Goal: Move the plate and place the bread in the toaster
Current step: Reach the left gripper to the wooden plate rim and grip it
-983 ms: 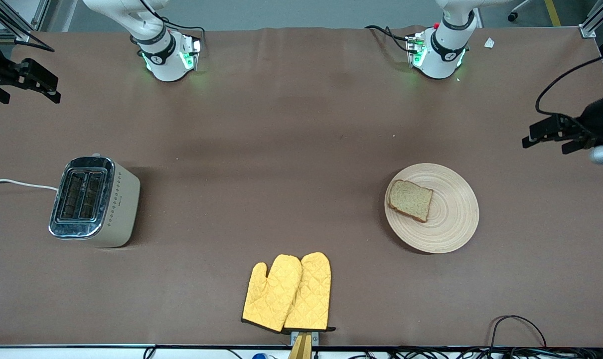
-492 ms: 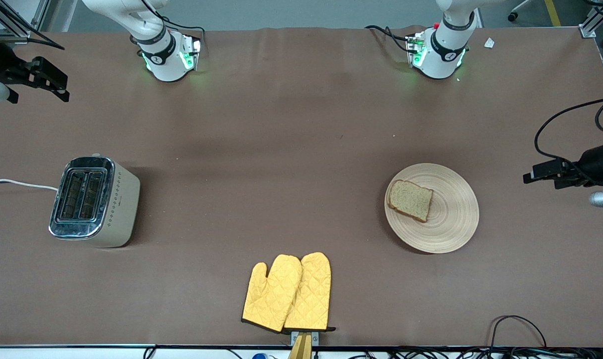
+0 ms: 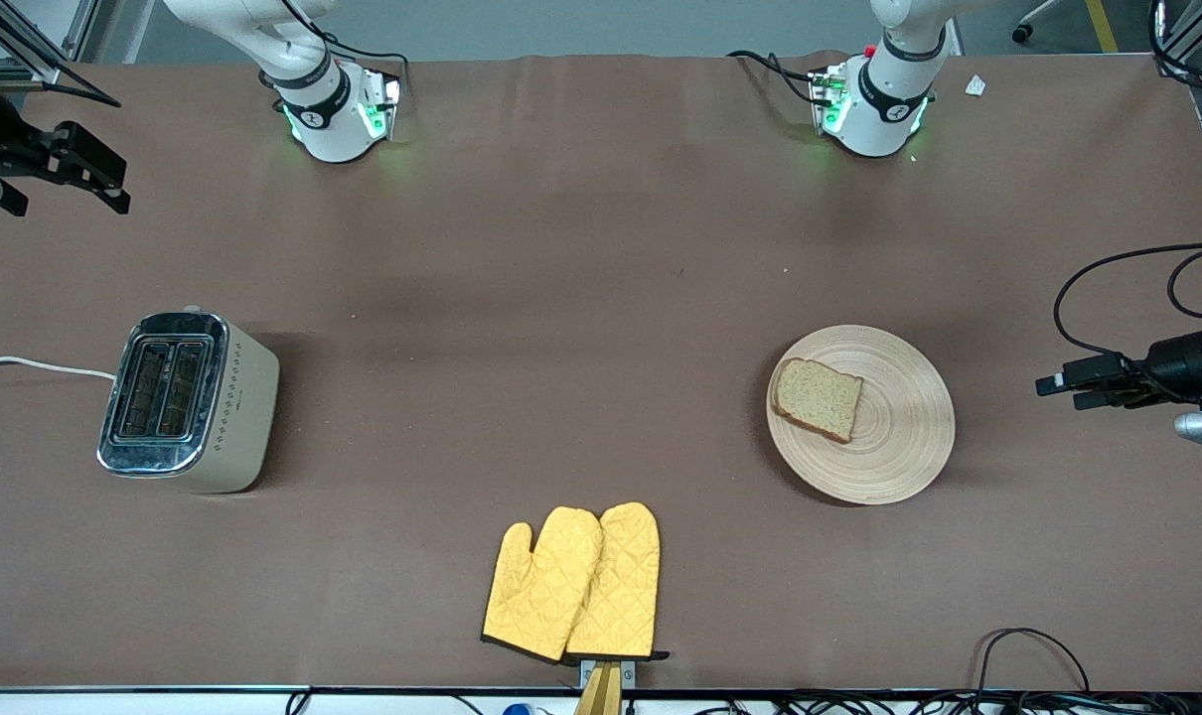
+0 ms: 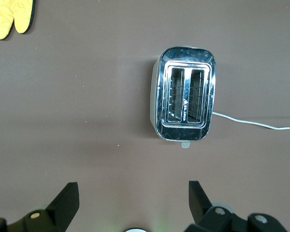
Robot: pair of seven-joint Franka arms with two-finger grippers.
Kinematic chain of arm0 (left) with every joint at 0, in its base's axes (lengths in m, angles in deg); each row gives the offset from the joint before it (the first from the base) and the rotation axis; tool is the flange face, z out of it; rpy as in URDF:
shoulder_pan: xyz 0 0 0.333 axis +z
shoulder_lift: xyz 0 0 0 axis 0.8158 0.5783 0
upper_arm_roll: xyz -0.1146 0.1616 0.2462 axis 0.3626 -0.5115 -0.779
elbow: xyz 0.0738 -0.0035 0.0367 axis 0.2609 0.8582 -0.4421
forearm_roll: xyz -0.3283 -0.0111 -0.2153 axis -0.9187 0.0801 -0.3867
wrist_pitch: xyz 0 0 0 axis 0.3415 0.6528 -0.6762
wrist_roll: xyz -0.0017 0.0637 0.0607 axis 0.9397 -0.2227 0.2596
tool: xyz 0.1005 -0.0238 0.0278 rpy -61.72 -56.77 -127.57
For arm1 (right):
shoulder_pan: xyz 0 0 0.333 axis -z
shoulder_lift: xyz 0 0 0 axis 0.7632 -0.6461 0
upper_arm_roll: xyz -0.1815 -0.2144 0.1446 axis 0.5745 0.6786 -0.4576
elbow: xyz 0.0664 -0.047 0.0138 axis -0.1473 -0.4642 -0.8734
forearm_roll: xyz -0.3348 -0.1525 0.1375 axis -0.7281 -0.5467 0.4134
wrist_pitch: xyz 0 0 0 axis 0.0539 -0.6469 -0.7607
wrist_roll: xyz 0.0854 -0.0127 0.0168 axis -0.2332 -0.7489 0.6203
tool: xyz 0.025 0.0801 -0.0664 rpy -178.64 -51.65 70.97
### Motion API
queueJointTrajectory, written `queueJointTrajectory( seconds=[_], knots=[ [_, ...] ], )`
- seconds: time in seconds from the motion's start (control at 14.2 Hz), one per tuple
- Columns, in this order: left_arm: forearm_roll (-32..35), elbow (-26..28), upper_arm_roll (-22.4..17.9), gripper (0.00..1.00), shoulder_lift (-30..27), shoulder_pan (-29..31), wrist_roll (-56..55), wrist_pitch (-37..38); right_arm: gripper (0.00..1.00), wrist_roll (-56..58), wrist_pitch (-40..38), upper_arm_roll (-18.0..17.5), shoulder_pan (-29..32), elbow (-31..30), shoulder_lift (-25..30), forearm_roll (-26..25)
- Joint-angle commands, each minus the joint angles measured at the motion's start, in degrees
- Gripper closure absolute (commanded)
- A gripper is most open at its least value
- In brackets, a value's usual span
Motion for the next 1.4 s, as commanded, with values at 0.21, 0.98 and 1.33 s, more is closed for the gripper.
queueJointTrajectory(
  seconds=[0.21,0.98,1.33],
  knots=[
    [-12.5,-0.9,0.3,0.19,10.5,3.2,12.1,-0.5,0.00,-0.3,0.0,-0.2,0.3,0.2,-0.1,-0.4],
    [-20.6,-3.4,0.7,0.45,22.3,2.4,21.2,-0.4,0.00,-0.4,-0.3,-0.3,-0.2,0.0,-0.2,0.0],
    [-20.5,-3.4,0.8,0.60,23.0,2.3,21.2,-0.4,0.00,-1.0,-0.3,-0.3,0.1,0.0,-0.5,0.3]
  ],
)
